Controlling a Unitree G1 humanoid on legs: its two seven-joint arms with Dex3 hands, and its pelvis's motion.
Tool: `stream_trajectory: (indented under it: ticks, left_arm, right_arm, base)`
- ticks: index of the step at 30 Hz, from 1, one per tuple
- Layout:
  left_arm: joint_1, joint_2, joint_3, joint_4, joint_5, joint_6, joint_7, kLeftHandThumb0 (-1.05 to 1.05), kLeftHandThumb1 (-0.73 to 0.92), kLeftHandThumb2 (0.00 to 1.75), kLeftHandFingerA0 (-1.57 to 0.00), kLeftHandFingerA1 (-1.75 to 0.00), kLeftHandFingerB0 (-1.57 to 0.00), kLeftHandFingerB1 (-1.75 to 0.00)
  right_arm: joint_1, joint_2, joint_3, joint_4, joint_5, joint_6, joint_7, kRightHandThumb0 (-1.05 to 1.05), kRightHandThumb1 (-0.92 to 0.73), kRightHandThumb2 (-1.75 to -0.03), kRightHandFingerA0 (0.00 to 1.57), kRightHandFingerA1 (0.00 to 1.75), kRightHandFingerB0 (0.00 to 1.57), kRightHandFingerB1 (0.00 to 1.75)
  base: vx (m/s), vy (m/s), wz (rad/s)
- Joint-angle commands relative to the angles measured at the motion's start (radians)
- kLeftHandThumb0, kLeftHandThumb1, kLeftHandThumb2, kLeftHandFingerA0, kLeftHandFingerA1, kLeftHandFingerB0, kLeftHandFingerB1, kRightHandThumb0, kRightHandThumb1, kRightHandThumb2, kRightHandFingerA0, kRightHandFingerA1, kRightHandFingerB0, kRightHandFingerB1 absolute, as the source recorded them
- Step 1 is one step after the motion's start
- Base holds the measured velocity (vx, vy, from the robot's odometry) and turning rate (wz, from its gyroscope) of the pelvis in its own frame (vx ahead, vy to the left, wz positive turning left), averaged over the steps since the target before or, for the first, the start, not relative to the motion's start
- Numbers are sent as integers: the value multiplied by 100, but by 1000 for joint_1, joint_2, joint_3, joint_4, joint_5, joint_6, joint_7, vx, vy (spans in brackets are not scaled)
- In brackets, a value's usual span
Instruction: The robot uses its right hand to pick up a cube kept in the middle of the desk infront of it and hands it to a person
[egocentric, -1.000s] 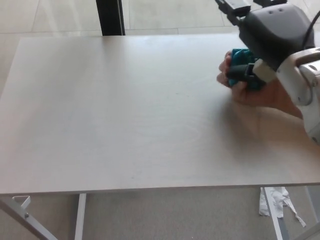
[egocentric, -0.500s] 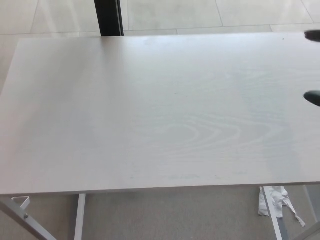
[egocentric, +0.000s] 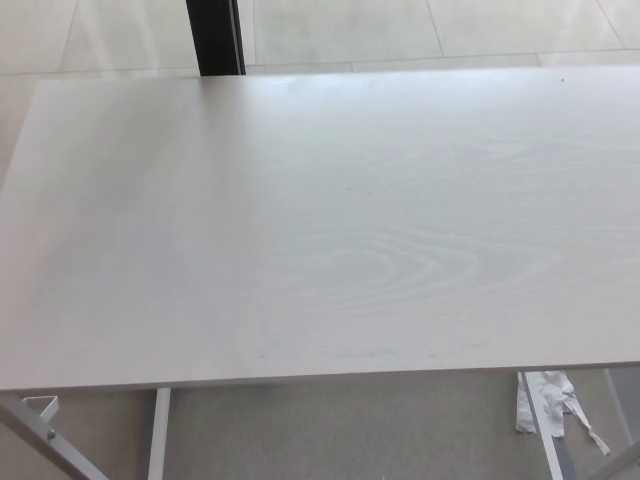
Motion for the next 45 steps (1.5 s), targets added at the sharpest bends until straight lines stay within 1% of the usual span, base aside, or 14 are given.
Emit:
stream_trajectory:
  ticks: [1,3,4,6,7,9,11,13,17,18,21,23,28,45]
  left_arm:
    - [33,25,14,9,-11,-3,10,-85,80,85,-41,-53,-37,-44]
    - [33,24,22,9,-18,-2,6,-80,92,70,-45,-52,-43,-41]
    - [34,23,25,10,-21,0,8,-80,92,70,-48,-52,-46,-42]
    - [38,22,27,11,-21,-2,11,-80,92,70,-48,-52,-46,-42]
    - [36,21,31,10,-26,0,5,-80,92,70,-50,-55,-47,-42]
    - [37,21,26,11,-18,-5,10,-81,92,70,-53,-57,-48,-43]
    - [35,8,33,12,-25,-2,10,-81,92,69,-50,-54,-47,-41]
    - [44,17,34,9,-24,-6,5,-82,92,70,-50,-56,-48,-43]
    - [44,21,35,3,-24,-2,2,-80,92,70,-42,-52,-41,-41]
    - [37,19,37,8,-24,5,1,-80,92,69,-41,-49,-39,-38]
    - [32,16,39,9,-24,5,3,-81,91,67,-44,-50,-42,-38]
    - [30,17,51,9,-35,8,-2,-79,80,64,-45,-51,-41,-41]
    - [43,22,8,0,12,1,18,-48,71,61,-59,-58,-57,-47]
    - [14,59,-16,-20,4,9,-36,-54,68,61,-51,-51,-50,-39]
  right_arm:
    - [-84,-100,-637,549,591,-40,-226,-50,-44,-78,106,106,40,52]
    - [-130,-96,-641,567,579,19,-258,-39,-58,-58,85,132,43,42]
    - [-154,-100,-640,609,580,27,-270,-41,-64,-59,65,95,39,41]
    - [-174,-115,-631,683,570,7,-284,-41,-64,-59,65,95,39,41]
    - [-202,-116,-625,766,558,4,-357,-45,-51,-82,55,75,39,53]
    - [-207,-81,-654,818,586,-20,-393,-37,-60,-60,83,144,44,48]
    - [-196,-54,-680,855,613,-24,-372,-33,-60,-61,94,149,40,48]
    - [-184,-36,-653,889,582,-12,-372,-45,-47,-77,87,109,41,54]
    - [-145,-34,-574,938,511,-4,-313,-49,-45,-77,100,117,32,48]
    - [-118,-26,-545,944,500,-17,-238,-42,-53,-56,79,89,34,36]
    - [-93,-41,-455,990,434,-46,-192,-42,-51,-55,74,79,33,35]
    - [-79,-53,-370,1009,373,-49,-137,-43,-48,-54,84,107,37,36]
    - [-46,-130,-132,1116,243,-66,5,-32,-57,-57,61,52,44,39]
    - [-44,-185,107,1184,400,-243,63,-59,-39,-77,56,55,42,47]
  base:
    - [0,0,0]
    - [0,0,0]
    - [0,0,0]
    - [0,0,0]
    - [0,0,0]
    - [0,0,0]
    - [0,0,0]
    - [0,0,0]
    - [0,0,0]
    - [0,0,0]
    - [0,0,0]
    - [0,0,0]
    - [0,0,0]
    - [0,0,0]
